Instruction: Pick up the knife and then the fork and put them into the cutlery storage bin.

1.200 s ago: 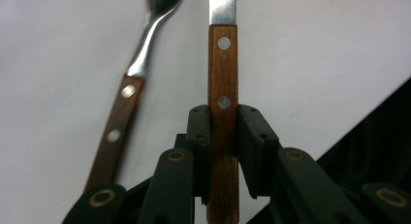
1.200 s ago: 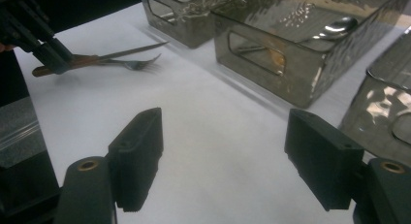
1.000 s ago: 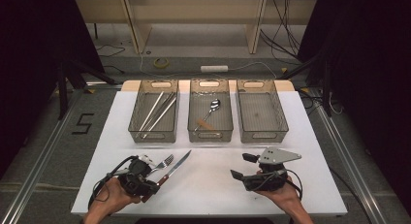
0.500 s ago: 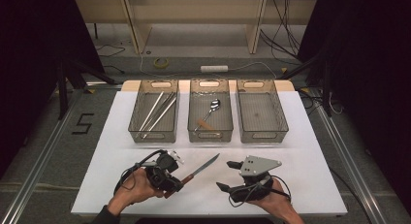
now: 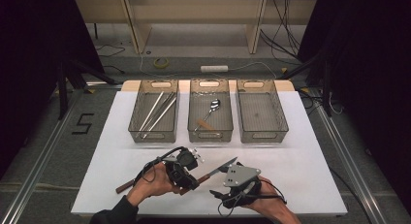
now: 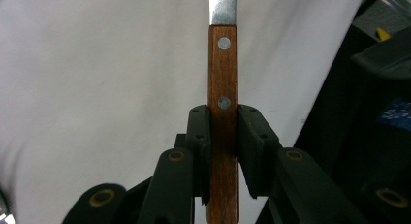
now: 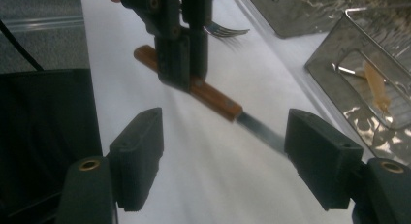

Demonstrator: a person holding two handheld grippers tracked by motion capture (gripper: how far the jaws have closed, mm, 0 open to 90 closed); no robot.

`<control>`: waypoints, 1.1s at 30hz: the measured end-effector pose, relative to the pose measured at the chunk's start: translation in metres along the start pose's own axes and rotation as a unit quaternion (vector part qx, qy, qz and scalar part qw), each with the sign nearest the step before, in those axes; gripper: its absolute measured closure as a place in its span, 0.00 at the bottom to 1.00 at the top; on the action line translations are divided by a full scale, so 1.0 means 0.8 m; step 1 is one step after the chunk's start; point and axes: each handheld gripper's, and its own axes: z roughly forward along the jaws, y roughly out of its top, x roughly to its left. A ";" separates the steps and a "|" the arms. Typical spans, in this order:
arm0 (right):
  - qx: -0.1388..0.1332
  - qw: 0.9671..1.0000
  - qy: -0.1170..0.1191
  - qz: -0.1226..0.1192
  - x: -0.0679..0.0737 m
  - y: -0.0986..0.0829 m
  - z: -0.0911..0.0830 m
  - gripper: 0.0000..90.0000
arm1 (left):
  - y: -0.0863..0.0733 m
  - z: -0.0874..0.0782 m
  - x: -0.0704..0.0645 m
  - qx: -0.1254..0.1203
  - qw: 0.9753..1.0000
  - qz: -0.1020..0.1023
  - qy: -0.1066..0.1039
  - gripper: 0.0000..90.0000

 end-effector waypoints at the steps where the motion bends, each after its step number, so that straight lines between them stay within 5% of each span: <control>1: 0.002 1.000 -0.001 -0.005 0.001 0.000 0.001 0.35 | 0.001 0.001 -0.002 0.003 1.000 0.002 -0.002 0.84; 13: 0.037 0.996 -0.008 -0.082 0.014 0.001 0.024 0.38 | 0.007 0.001 -0.012 0.012 1.000 0.015 -0.015 0.84; 20: 0.060 0.988 -0.018 -0.144 0.022 0.001 0.034 0.46 | 0.008 -0.001 -0.019 0.017 0.999 0.027 -0.023 0.84; 30: 0.066 0.980 -0.030 -0.184 0.030 -0.001 0.038 0.61 | 0.008 -0.003 -0.022 0.022 0.999 0.030 -0.032 0.84; 33: 0.064 0.980 -0.032 -0.183 0.033 -0.002 0.039 0.65 | 0.009 -0.004 -0.023 0.021 0.999 0.030 -0.034 0.84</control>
